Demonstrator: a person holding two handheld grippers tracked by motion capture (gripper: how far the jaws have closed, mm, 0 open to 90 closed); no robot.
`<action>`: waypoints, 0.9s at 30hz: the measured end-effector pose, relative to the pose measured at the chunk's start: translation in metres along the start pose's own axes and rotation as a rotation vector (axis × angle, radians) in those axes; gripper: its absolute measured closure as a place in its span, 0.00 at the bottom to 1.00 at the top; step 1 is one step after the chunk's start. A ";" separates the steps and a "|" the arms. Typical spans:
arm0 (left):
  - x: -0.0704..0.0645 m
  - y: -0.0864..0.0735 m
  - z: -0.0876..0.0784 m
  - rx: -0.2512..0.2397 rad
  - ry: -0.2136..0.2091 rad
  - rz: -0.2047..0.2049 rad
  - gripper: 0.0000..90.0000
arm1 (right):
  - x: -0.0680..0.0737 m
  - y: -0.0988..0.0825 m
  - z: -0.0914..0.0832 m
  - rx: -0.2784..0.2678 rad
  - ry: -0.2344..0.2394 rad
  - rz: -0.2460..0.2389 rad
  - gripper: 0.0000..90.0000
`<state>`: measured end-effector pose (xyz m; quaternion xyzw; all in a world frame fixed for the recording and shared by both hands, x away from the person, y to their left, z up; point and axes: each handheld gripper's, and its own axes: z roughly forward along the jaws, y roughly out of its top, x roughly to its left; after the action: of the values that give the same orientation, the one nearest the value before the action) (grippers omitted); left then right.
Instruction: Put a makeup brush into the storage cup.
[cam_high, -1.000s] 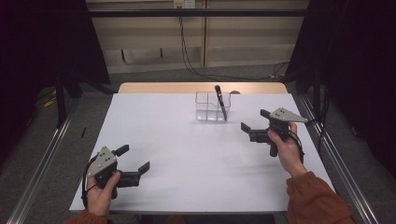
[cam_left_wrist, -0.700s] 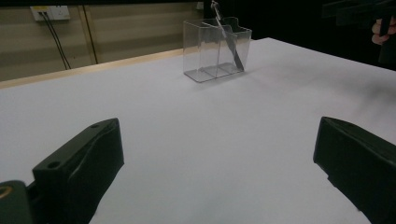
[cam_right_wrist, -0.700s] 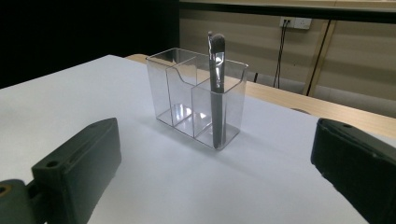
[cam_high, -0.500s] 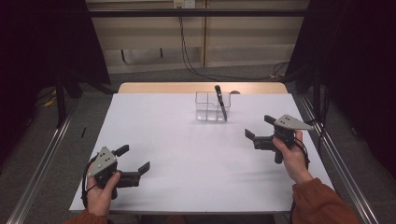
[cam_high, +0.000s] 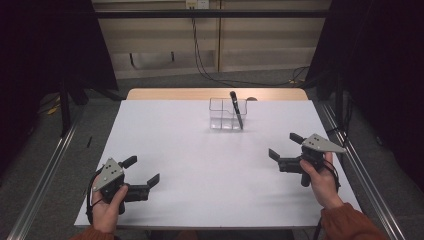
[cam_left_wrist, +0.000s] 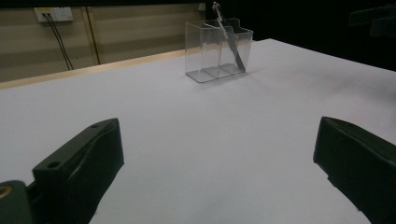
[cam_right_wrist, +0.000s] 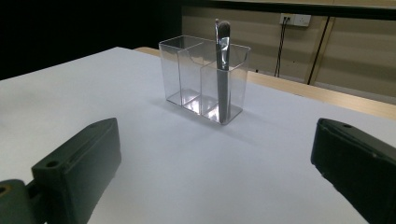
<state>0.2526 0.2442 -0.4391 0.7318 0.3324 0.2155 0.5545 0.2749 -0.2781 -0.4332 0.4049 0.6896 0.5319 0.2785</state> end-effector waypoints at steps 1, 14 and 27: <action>0.000 0.000 0.000 -0.001 0.001 -0.001 0.02 | 0.000 -0.001 -0.002 0.000 -0.001 0.002 0.01; 0.000 -0.001 0.000 0.004 0.005 -0.004 0.02 | 0.003 -0.012 -0.021 0.013 -0.011 -0.002 0.01; -0.002 0.000 0.001 0.002 -0.002 -0.007 0.02 | 0.003 -0.025 -0.042 0.023 -0.035 -0.003 0.01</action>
<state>0.2519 0.2420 -0.4391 0.7315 0.3346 0.2125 0.5548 0.2323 -0.2996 -0.4451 0.4161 0.6915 0.5164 0.2865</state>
